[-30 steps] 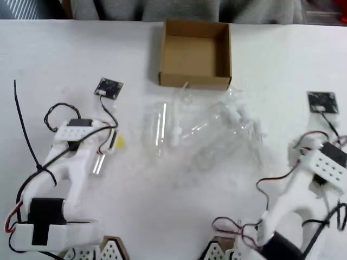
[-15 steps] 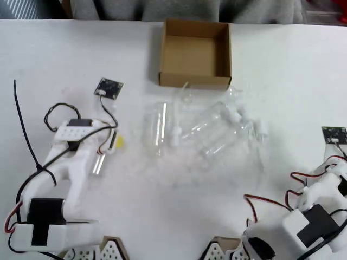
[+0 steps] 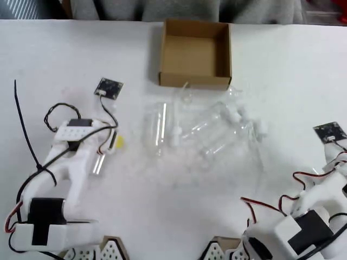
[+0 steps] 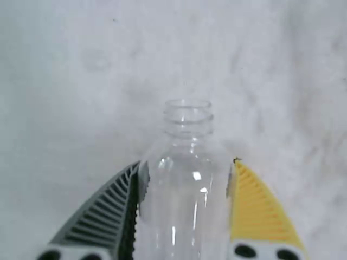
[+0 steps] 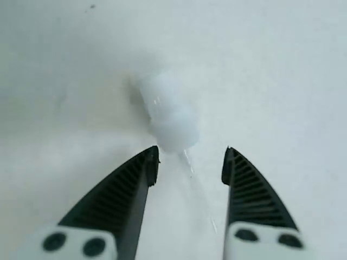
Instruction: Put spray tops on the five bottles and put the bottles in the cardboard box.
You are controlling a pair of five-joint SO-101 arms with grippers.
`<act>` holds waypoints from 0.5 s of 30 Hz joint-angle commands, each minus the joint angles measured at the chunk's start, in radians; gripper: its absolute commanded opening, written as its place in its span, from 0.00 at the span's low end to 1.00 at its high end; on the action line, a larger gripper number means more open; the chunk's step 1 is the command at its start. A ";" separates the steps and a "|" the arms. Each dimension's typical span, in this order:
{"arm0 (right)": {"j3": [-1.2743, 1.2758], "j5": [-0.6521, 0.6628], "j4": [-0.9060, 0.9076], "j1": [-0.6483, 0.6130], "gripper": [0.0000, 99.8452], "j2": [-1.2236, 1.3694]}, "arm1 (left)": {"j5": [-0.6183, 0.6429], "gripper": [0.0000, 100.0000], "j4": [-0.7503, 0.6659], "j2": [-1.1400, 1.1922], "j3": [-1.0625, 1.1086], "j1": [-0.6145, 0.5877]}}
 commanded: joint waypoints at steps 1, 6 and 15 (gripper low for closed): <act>-0.015 0.152 0.007 0.008 0.16 -0.047 | -0.011 0.05 -0.015 -0.047 -0.003 0.008; 0.018 0.218 0.004 -0.007 0.16 -0.047 | -0.011 0.05 -0.015 -0.047 -0.003 0.008; 0.020 0.236 0.004 -0.042 0.16 -0.036 | -0.011 0.05 -0.014 -0.048 -0.002 0.007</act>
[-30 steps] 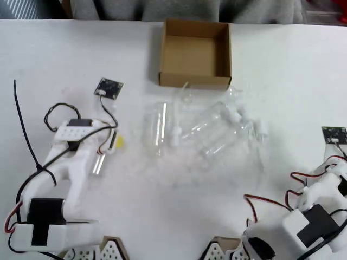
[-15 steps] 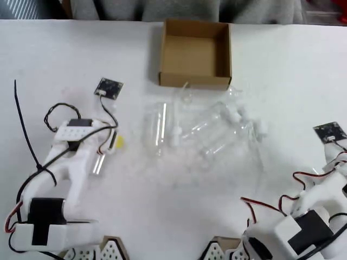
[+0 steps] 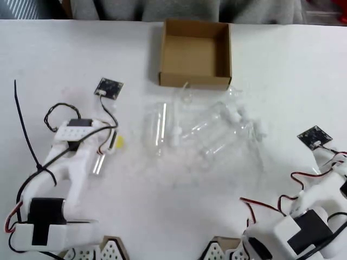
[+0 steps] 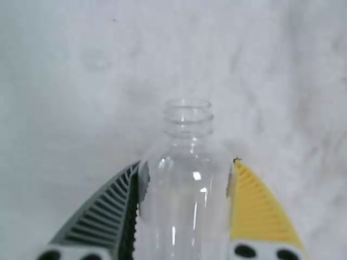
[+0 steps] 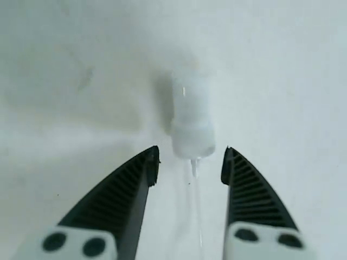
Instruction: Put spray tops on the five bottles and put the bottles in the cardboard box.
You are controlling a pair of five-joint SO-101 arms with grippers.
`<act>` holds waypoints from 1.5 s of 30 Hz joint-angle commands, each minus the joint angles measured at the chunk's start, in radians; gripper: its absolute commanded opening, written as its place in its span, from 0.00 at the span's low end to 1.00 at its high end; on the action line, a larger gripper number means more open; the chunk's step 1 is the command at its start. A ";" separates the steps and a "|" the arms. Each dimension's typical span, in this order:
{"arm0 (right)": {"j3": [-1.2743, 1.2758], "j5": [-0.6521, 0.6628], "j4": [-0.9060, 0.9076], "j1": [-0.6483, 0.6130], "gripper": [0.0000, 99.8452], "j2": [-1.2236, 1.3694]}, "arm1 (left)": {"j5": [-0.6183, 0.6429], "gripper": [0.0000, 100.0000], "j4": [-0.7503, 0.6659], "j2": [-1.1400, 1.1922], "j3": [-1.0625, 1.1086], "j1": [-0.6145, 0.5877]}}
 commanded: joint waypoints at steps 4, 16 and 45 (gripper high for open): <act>-0.023 0.012 -0.016 -0.047 0.16 0.028 | -0.011 0.05 -0.014 -0.048 -0.002 0.007; -0.117 0.012 -0.042 -0.045 0.16 0.180 | -0.011 0.05 -0.014 -0.048 -0.002 0.007; -0.333 -0.838 0.575 -0.392 0.02 -0.177 | -0.009 0.05 -0.129 -0.348 0.218 0.013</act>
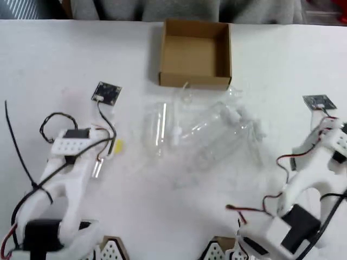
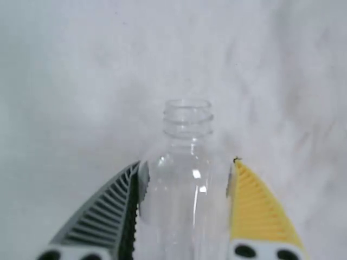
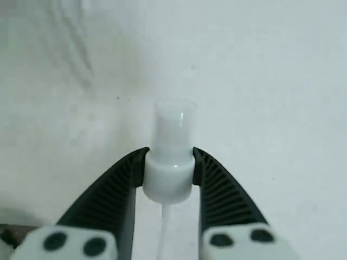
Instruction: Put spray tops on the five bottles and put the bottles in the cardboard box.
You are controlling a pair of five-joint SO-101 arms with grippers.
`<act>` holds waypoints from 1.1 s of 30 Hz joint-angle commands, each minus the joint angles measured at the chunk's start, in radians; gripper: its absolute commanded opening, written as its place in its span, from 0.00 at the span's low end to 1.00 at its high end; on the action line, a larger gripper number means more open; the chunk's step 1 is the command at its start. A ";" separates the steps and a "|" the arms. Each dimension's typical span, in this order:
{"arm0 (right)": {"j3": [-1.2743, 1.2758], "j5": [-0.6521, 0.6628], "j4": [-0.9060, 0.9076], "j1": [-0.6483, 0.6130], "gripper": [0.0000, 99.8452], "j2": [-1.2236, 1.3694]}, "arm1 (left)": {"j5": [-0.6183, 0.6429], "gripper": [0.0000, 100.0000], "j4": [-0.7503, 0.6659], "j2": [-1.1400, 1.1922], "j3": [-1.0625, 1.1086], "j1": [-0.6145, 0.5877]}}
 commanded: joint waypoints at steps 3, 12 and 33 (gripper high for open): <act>-0.048 -0.384 0.119 -0.298 0.02 -0.291 | 0.000 0.05 -0.192 -0.274 0.172 0.015; -0.203 -0.652 0.016 -0.746 0.02 -0.587 | 0.034 0.05 -0.436 -0.541 0.408 0.025; -0.285 -0.976 -0.587 -1.225 0.02 -0.483 | 0.333 0.05 -0.775 -0.960 0.778 0.122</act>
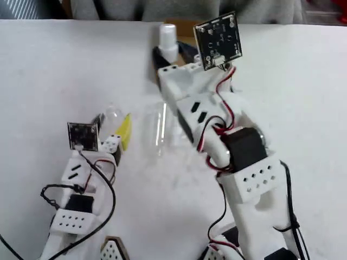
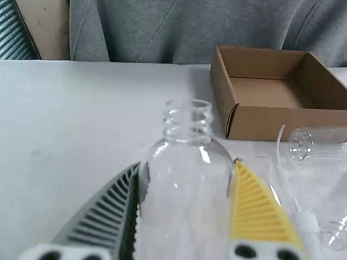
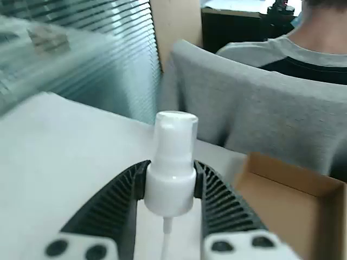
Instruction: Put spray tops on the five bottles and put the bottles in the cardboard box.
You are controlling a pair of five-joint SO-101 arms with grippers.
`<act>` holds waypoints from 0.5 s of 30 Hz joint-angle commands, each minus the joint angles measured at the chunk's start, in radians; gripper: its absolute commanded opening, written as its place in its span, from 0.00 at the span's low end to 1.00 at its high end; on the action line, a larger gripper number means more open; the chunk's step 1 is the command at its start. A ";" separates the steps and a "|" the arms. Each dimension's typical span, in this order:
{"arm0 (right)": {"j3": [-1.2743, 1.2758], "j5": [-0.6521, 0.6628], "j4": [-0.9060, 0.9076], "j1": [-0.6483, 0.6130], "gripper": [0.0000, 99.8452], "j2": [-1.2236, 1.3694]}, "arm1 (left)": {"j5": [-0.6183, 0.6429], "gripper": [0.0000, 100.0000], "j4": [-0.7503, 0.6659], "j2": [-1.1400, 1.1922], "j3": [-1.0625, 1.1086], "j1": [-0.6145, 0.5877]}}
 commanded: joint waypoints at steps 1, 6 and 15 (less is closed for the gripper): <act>-0.040 -0.157 -0.104 -0.074 0.02 -0.001 | 0.009 0.05 0.002 -0.031 0.000 0.013; 0.091 -0.164 -0.275 -0.071 0.02 -0.010 | 0.008 0.05 0.035 -0.036 0.002 0.050; 0.468 -0.164 -0.843 -0.079 0.02 -0.010 | -0.055 0.05 0.051 -0.033 0.002 0.105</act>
